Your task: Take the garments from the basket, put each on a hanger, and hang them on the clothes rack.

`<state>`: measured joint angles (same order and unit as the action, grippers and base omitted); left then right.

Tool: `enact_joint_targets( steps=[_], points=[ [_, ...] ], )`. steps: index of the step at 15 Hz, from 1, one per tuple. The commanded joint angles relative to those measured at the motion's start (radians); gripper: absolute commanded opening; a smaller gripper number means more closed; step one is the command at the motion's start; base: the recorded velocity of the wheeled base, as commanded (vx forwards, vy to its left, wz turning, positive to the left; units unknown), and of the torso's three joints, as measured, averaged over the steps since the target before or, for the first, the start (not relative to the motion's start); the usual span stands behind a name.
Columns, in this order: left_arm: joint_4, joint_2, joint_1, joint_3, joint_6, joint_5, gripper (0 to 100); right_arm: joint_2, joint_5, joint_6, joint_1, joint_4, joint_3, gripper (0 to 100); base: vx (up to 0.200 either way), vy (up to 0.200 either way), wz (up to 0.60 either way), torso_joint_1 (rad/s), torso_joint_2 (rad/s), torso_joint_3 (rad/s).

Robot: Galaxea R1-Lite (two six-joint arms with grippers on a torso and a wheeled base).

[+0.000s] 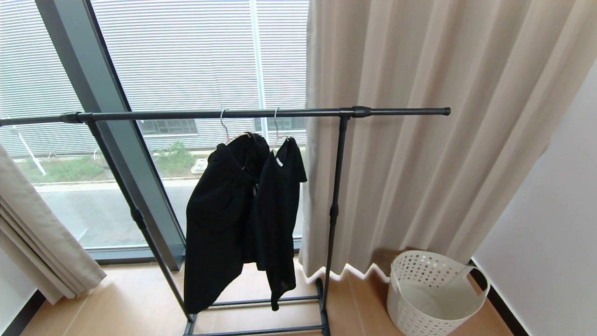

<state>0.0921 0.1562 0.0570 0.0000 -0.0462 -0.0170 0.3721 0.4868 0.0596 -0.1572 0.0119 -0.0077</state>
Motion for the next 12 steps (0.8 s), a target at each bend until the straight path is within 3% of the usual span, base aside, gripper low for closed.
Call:
enact_joint_targets(
  steps=[1,2,5,9,12],
  points=[
    [-0.034,-0.142,-0.051,0.0,0.002,-0.052,100,0.025,0.036,-0.046,0.077,0.002,-0.002,100,0.0,0.0,0.0,0.0,0.0,0.0],
    [-0.04,-0.155,-0.052,0.0,0.002,-0.13,100,0.047,0.045,-0.069,0.137,0.006,0.0,100,0.0,0.0,0.0,0.0,0.0,0.0],
    [-0.04,-0.155,-0.052,0.0,0.003,-0.138,100,-0.007,0.039,-0.109,0.239,0.011,0.002,100,0.0,0.0,0.0,0.0,0.0,0.0],
    [-0.04,-0.155,-0.052,0.0,0.003,-0.138,100,-0.305,-0.056,-0.118,0.176,0.008,0.0,100,0.0,0.0,0.0,0.0,0.0,0.0],
    [-0.04,-0.155,-0.052,0.0,0.002,-0.138,100,-0.372,-0.105,-0.106,0.154,0.014,0.005,100,0.0,0.0,0.0,0.0,0.0,0.0]
  ],
)
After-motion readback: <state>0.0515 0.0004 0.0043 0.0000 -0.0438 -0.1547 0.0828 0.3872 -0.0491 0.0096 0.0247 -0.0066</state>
